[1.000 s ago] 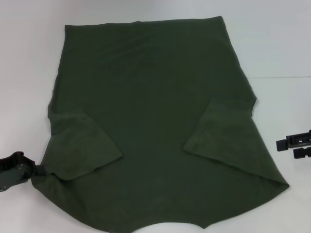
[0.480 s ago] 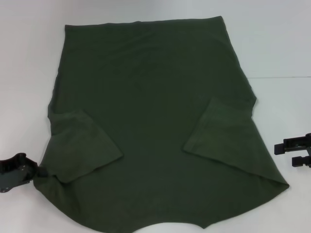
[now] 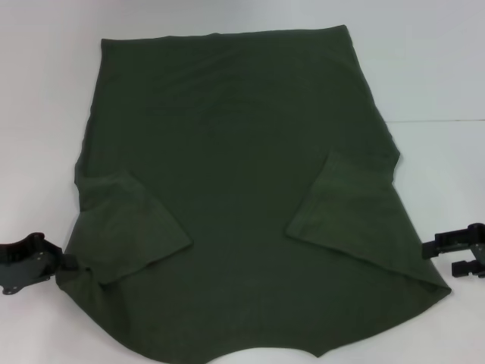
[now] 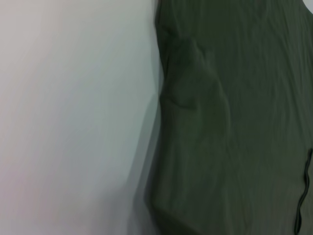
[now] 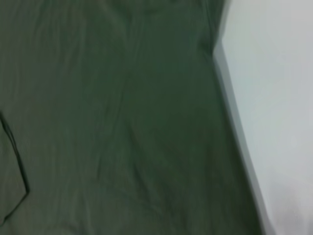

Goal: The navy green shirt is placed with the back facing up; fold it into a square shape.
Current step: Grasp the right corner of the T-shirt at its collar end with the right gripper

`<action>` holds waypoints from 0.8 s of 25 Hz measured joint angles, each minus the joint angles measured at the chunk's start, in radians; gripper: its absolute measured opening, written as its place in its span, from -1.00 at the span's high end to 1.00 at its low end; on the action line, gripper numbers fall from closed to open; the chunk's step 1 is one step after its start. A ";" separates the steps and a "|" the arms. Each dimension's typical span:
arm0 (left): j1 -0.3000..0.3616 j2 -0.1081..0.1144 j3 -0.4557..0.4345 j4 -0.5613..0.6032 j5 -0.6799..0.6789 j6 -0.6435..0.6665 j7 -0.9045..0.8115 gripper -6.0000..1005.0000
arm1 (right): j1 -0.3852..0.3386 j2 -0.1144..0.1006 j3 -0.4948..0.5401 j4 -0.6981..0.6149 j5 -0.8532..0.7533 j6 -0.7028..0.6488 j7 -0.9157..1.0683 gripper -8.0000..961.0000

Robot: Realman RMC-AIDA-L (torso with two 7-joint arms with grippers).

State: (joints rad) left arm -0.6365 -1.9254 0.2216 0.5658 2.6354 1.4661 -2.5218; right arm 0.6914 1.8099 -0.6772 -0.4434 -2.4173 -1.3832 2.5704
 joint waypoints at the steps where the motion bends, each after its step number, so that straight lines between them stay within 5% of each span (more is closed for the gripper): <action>1: -0.001 0.000 0.000 0.000 0.000 0.000 0.000 0.98 | 0.000 0.001 -0.003 0.003 0.000 0.002 0.000 -0.69; 20: -0.006 0.000 -0.004 0.000 -0.002 0.000 -0.002 0.98 | 0.001 0.023 -0.020 0.023 0.000 0.030 -0.015 -0.64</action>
State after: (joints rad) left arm -0.6427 -1.9256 0.2178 0.5661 2.6335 1.4665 -2.5234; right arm 0.6923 1.8328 -0.6973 -0.4203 -2.4175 -1.3535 2.5557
